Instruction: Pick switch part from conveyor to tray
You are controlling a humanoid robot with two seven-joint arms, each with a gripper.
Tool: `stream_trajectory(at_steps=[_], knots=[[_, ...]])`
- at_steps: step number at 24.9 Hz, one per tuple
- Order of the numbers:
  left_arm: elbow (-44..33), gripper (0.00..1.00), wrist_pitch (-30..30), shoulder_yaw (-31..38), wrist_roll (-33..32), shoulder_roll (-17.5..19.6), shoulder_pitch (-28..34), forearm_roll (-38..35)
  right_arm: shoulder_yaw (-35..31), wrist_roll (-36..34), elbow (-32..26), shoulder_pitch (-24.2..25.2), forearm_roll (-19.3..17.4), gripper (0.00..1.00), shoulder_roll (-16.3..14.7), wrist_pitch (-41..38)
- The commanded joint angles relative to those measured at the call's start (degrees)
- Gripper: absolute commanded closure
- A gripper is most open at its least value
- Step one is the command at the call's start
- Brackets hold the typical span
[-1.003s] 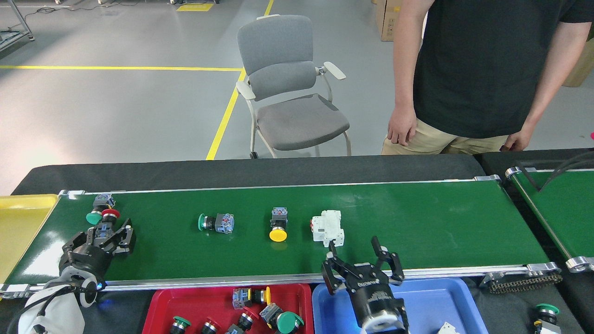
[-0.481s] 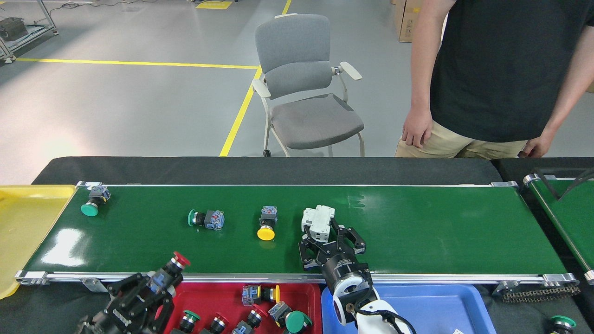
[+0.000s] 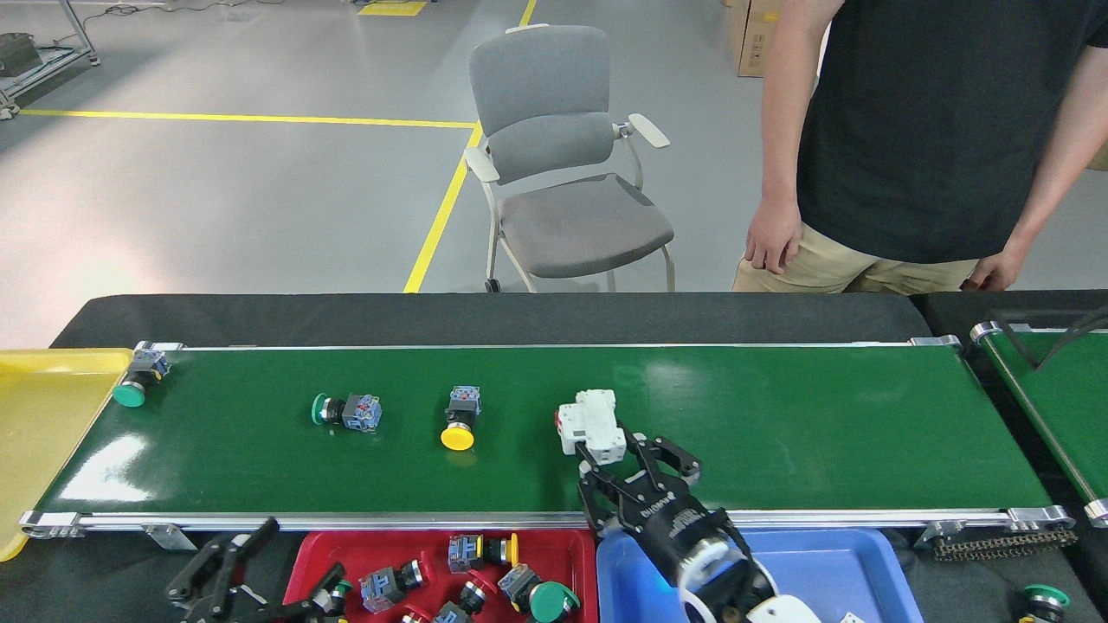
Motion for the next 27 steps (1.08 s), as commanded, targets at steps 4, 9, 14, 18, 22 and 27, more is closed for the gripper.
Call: stream_trajectory(at_steps=[4, 9, 14, 18, 22, 27], knots=[[3.65, 0.00, 6.80, 1.61, 0.37, 1.28, -1.45, 0.23, -9.48, -6.67, -4.24, 8.48, -4.84, 0.69, -10.63, -19.21], [3.92, 0.00, 6.97, -0.32, 0.20, 1.72, -6.02, -0.73, -20.03, -6.76, -3.62, 14.54, -4.58, 0.65, -11.25, -34.68], [10.24, 0.00, 7.59, -4.81, -1.47, 1.54, -15.25, -5.13, -20.64, -6.06, -3.44, 16.83, -4.23, 0.03, -10.02, -34.50], [20.43, 0.00, 7.76, -5.07, -4.20, 1.63, -23.77, -5.48, -24.42, -4.83, -3.36, 17.00, -4.49, 0.01, -5.71, -33.36], [28.44, 0.00, 9.35, -5.07, -4.20, 2.59, -30.01, -6.80, -29.61, -4.39, -3.36, 15.16, -4.84, 0.02, -2.02, -30.02], [35.20, 0.00, 12.33, -6.12, -4.20, 3.65, -34.67, -6.88, -30.57, -2.19, -3.36, 10.76, -4.14, 0.02, 2.46, -10.87]])
